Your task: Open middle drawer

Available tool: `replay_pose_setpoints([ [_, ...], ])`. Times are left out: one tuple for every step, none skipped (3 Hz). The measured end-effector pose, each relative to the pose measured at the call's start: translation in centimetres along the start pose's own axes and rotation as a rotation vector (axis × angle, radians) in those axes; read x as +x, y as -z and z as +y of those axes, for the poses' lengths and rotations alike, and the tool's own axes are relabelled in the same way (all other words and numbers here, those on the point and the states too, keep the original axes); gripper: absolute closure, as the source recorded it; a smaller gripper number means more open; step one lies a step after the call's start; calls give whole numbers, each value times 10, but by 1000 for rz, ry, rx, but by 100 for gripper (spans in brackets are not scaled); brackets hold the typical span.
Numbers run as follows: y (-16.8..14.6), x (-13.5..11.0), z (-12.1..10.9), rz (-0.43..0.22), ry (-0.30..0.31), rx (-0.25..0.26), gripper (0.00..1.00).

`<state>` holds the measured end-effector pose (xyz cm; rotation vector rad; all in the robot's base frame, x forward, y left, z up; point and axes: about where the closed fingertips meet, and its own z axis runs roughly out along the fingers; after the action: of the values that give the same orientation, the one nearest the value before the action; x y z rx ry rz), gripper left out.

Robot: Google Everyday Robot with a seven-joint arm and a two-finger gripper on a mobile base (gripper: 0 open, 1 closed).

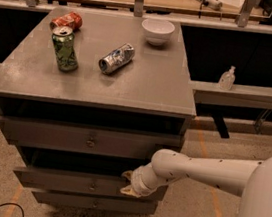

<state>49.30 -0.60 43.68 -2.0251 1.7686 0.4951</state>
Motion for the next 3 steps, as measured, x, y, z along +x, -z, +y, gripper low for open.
replay_pose_setpoints([
  [8, -3, 5, 2, -5, -35, 100],
  [21, -11, 12, -11, -15, -93, 100],
  [22, -11, 13, -11, -16, -98, 82],
])
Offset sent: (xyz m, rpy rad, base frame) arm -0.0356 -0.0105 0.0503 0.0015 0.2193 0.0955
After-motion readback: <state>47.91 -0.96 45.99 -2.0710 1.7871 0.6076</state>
